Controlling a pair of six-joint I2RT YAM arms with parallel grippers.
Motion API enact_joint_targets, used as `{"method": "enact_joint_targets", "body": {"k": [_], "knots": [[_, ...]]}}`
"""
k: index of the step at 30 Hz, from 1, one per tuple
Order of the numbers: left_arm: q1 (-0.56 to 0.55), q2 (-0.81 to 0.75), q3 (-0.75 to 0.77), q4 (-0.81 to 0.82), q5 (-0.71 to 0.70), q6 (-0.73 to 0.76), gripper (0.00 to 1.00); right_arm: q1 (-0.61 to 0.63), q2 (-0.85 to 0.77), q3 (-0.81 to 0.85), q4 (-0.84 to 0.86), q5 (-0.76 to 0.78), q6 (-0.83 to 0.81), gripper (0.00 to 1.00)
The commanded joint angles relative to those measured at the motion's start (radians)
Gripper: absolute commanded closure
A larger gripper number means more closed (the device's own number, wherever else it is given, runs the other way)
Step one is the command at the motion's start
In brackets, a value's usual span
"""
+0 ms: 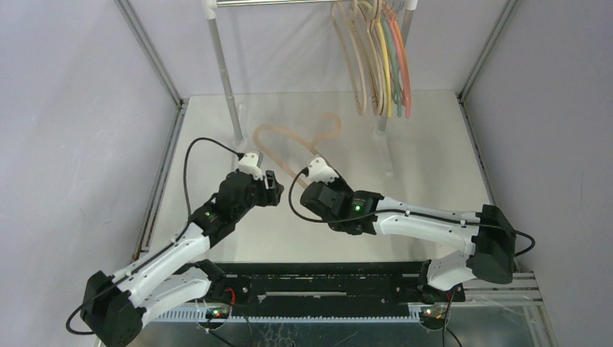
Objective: Organize the hangers
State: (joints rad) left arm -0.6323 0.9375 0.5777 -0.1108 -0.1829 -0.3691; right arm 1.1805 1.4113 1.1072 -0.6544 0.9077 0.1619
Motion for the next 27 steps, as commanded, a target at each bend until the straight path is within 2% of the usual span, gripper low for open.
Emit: {"method": "enact_joint_targets", "body": {"k": [1,8,16,21,27], "knots": [[-0.007,-0.106,-0.01,-0.045,-0.028,-0.025,0.33,-0.013,0.05,0.115,0.135,0.09,-0.19,1.0],[-0.01,-0.162,-0.018,-0.072,-0.016,-0.027,0.32,-0.037,0.142,0.304,0.318,0.151,-0.479,1.0],[-0.021,-0.164,-0.025,-0.054,-0.011,-0.03,0.33,-0.101,0.22,0.45,0.734,0.212,-0.921,1.0],[-0.023,-0.154,-0.033,-0.043,-0.004,-0.031,0.33,-0.123,0.258,0.518,0.836,0.214,-1.034,1.0],[-0.023,-0.142,-0.027,-0.035,-0.001,-0.024,0.32,-0.141,0.233,0.468,0.842,0.224,-1.052,1.0]]}}
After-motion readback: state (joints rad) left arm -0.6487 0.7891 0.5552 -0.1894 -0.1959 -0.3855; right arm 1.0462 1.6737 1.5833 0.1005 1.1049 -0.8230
